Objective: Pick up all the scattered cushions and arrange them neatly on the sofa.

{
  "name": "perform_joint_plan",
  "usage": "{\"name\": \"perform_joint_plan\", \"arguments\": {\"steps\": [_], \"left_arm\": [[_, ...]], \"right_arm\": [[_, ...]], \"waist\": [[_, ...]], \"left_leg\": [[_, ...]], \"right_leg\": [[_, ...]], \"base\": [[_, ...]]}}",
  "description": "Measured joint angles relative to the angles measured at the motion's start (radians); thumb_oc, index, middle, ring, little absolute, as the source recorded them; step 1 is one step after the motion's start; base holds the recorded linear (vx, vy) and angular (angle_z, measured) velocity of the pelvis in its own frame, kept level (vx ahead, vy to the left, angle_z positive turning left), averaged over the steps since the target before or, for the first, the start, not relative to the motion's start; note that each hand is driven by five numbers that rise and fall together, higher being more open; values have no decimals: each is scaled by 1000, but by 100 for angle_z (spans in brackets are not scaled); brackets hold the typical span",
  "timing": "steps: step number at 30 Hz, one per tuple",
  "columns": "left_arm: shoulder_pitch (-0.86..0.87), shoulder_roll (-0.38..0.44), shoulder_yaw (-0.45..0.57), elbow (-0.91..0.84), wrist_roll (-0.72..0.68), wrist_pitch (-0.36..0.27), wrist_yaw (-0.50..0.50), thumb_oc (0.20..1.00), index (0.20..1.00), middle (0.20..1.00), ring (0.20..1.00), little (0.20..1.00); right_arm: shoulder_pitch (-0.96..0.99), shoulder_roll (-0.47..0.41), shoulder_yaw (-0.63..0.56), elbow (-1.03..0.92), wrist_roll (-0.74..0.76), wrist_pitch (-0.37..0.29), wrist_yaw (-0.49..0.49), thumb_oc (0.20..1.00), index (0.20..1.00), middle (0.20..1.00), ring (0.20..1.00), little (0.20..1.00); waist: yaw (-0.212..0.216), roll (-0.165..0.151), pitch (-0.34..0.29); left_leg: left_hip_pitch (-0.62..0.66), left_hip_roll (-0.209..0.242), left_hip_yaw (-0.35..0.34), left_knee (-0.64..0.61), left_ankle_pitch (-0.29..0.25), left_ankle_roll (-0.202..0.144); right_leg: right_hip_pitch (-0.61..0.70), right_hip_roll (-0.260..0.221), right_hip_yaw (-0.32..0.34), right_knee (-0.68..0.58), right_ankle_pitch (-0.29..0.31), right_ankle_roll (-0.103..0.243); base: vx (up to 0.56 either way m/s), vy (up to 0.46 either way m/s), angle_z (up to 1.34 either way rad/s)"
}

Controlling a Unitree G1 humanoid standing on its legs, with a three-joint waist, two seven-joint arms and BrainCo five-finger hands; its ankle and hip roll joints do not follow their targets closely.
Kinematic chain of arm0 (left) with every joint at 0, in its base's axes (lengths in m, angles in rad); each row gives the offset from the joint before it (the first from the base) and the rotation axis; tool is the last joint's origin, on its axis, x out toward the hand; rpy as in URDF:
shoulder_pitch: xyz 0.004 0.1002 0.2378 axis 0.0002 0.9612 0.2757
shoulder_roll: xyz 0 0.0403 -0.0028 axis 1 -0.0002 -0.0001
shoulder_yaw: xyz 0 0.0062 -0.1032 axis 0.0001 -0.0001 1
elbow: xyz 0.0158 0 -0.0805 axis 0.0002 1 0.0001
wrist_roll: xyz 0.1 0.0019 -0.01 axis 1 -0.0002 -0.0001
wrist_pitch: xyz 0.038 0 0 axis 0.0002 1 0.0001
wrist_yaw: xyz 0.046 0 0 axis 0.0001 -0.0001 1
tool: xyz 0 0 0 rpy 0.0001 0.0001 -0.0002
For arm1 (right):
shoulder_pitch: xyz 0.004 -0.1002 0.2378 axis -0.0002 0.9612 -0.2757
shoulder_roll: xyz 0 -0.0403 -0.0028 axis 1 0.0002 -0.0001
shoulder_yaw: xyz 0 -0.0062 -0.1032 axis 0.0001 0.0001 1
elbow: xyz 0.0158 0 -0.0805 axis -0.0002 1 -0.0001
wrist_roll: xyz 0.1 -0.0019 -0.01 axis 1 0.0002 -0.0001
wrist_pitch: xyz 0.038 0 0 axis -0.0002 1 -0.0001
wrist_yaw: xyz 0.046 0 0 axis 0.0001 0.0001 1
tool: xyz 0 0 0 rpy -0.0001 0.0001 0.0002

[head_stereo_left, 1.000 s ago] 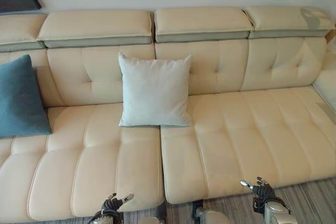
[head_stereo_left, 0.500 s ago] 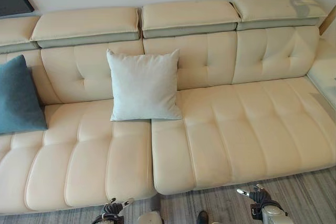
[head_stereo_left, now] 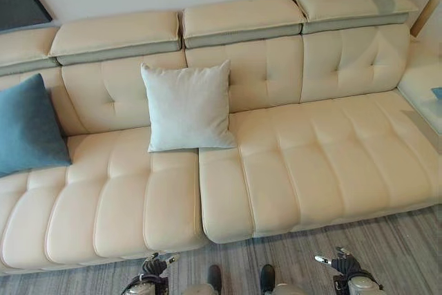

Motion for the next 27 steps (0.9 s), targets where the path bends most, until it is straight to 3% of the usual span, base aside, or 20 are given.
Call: {"name": "perform_joint_plan", "arguments": {"steps": [5, 11, 14, 15, 17, 18, 20, 22, 25, 26, 27], "left_arm": [[7, 0, -25, 1, 9, 4, -6, 1000, 1000, 1000, 1000, 1000], [34, 1, -26, 21, 31, 17, -6, 1000, 1000, 1000, 1000, 1000], [11, 7, -48, 65, 40, 23, -13, 1000, 1000, 1000, 1000, 1000], [-2, 13, -63, 91, 67, 26, -17, 1000, 1000, 1000, 1000, 1000], [-31, 13, -64, 98, 71, 27, -17, 1000, 1000, 1000, 1000, 1000], [-39, 15, -62, 98, 71, 26, -16, 1000, 1000, 1000, 1000, 1000], [-47, 17, -46, 98, 73, 15, -13, 1000, 1000, 1000, 1000, 1000], [-42, 25, -42, 108, 80, 8, -11, 1000, 1000, 1000, 1000, 1000], [-40, 22, -21, 151, 109, 11, -11, 1000, 1000, 1000, 1000, 1000], [-38, 17, -12, 167, 109, 14, -10, 1000, 1000, 1000, 1000, 1000], [-27, 14, -11, 174, 109, 19, -10, 1000, 1000, 1000, 1000, 1000]], "right_arm": [[9, 9, -1, -1, 0, 1, -1, 1000, 1000, 1000, 1000, 1000], [31, 36, 0, 19, 2, 0, -2, 1000, 1000, 1000, 1000, 1000], [25, 54, -6, 59, 3, -2, -4, 1000, 1000, 1000, 1000, 1000], [13, 64, -7, 73, 3, 1, -4, 1000, 1000, 1000, 1000, 1000], [-1, 65, -5, 83, 3, 0, -5, 1000, 1000, 1000, 1000, 1000], [-30, 65, -10, 100, 1, 1, -4, 1000, 1000, 1000, 1000, 1000], [-30, 65, -40, 124, -2, 15, -14, 1000, 1000, 1000, 1000, 1000], [-27, 64, -49, 148, -18, 19, -17, 1000, 1000, 1000, 1000, 1000], [1, 63, -70, 159, -26, 24, -21, 1000, 1000, 1000, 1000, 1000], [5, 61, -77, 161, -27, 24, -25, 1000, 1000, 1000, 1000, 1000], [4, 58, -78, 163, -27, 24, -27, 1000, 1000, 1000, 1000, 1000]], "waist": [[-9, 1, -6], [-14, 11, -55], [-39, -12, -67], [-50, -30, -70], [-77, -37, -63], [-76, -25, -47], [-88, -11, -41], [-71, -1, -44], [-70, -18, -46], [-68, -25, -39], [-60, -11, -36]], "left_leg": [[2, -23, 0, -8, -11, 8], [15, -34, 51, -2, -16, 25], [17, -33, 122, -1, -19, 30], [18, -35, 193, 0, -24, 36], [14, -30, 259, -1, -32, 47], [15, 1, 350, -9, -38, 71], [26, 26, 466, -9, -57, 68], [30, 57, 551, -9, -64, 57], [30, 49, 556, -9, -69, 46], [43, 53, 550, -8, -70, 42], [47, 63, 550, -9, -69, 31]], "right_leg": [[-1, -22, 6, 0, 13, 20], [-23, -30, 69, 0, 33, 28], [-56, -24, 148, 6, 70, 41], [-87, -17, 202, 7, 94, 44], [-133, -3, 265, 6, 164, 110], [-159, -5, 227, 7, 147, 167], [-197, -21, 32, 112, 39, 104], [-211, -58, -158, 205, -39, 70], [-158, -109, -237, 186, -76, 105], [-144, -107, -293, 143, -47, 85], [-124, -107, -345, 123, -45, 86]], "base": [[-27, 102, -2], [-57, 101, -29], [-149, 123, -83], [-111, 92, -148], [-57, 67, -163], [-53, -24, -158], [-21, -104, -168], [61, -118, -157], [99, -173, -120], [151, -232, -110], [185, -250, -117]]}}
